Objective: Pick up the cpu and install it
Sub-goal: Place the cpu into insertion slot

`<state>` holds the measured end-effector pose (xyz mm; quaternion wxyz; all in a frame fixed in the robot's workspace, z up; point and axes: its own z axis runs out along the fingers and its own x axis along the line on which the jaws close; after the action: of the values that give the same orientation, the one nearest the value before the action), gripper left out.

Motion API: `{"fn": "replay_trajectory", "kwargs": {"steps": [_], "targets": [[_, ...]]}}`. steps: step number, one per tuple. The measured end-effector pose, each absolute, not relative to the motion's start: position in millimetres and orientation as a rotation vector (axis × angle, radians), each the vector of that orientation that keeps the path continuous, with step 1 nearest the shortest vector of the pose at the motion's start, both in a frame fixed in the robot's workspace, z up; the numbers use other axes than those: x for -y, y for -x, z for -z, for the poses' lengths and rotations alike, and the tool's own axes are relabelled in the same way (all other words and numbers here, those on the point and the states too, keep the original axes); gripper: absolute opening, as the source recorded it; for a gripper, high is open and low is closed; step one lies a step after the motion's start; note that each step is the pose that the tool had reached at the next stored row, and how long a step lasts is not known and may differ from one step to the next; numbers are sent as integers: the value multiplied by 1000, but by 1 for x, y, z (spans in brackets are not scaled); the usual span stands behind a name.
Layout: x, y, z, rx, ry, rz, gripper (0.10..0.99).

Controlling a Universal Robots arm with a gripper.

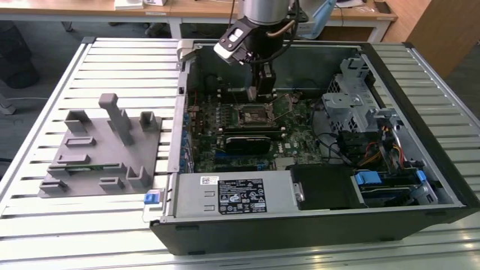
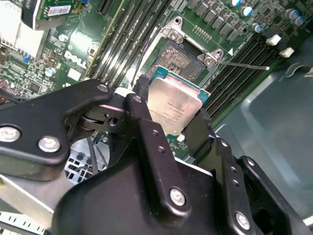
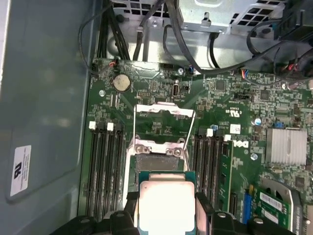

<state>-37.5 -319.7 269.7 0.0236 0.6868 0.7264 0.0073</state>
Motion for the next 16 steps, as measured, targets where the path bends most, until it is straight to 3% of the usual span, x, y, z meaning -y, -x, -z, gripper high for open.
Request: {"fn": "replay_trajectory", "kwargs": {"steps": [16], "targets": [[318, 36, -248, -2249, -2126, -22, 541]]}}
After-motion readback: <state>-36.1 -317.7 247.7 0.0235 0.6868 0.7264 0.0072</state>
